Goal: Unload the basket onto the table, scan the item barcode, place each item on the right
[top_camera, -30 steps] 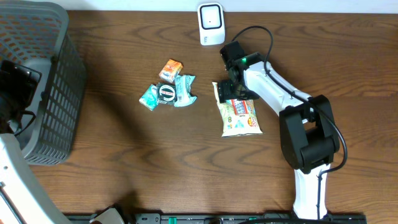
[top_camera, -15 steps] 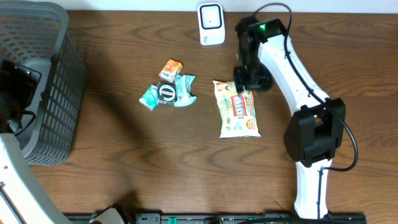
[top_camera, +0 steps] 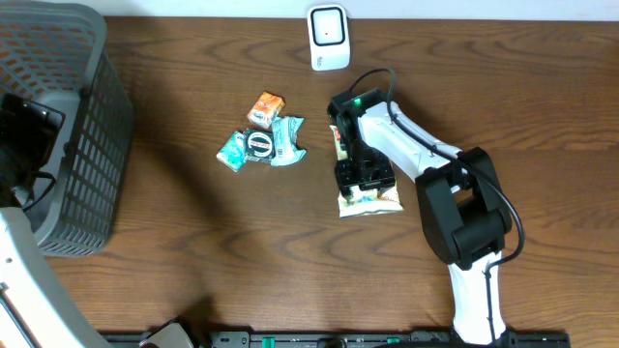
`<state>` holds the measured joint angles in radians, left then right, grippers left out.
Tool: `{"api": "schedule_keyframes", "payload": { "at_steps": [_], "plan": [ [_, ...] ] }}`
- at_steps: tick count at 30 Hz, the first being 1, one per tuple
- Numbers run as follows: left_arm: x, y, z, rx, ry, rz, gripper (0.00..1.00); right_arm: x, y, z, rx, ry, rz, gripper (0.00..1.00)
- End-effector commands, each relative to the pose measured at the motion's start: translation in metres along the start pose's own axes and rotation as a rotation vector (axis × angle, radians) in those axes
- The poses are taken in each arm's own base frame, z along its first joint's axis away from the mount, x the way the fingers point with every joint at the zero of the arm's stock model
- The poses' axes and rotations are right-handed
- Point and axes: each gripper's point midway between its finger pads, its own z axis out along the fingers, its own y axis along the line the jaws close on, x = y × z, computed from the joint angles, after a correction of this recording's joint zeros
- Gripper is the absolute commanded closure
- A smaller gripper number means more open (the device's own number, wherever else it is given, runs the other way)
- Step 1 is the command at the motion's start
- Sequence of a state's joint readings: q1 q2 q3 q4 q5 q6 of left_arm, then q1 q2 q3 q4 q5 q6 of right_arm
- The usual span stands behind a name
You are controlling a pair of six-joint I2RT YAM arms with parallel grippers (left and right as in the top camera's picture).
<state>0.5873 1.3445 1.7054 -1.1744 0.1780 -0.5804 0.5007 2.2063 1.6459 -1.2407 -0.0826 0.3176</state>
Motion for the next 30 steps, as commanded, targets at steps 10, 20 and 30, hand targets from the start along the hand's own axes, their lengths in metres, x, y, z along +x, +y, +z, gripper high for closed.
{"api": "schedule_keyframes", "payload": {
  "at_steps": [10,20,30],
  "plan": [
    [-0.003,-0.001,-0.007,0.009,-0.021,-0.008,0.03,-0.067,-0.03,-0.102,-0.091,-0.251,0.082,0.09],
    [-0.003,-0.001,-0.007,0.009,-0.021,-0.008,0.02,-0.029,-0.037,-0.078,-0.047,-0.075,0.076,0.41],
    [-0.003,-0.001,-0.007,0.009,-0.021,-0.008,0.02,-0.005,0.014,0.006,-0.087,0.001,0.054,0.28]
  ]
}}
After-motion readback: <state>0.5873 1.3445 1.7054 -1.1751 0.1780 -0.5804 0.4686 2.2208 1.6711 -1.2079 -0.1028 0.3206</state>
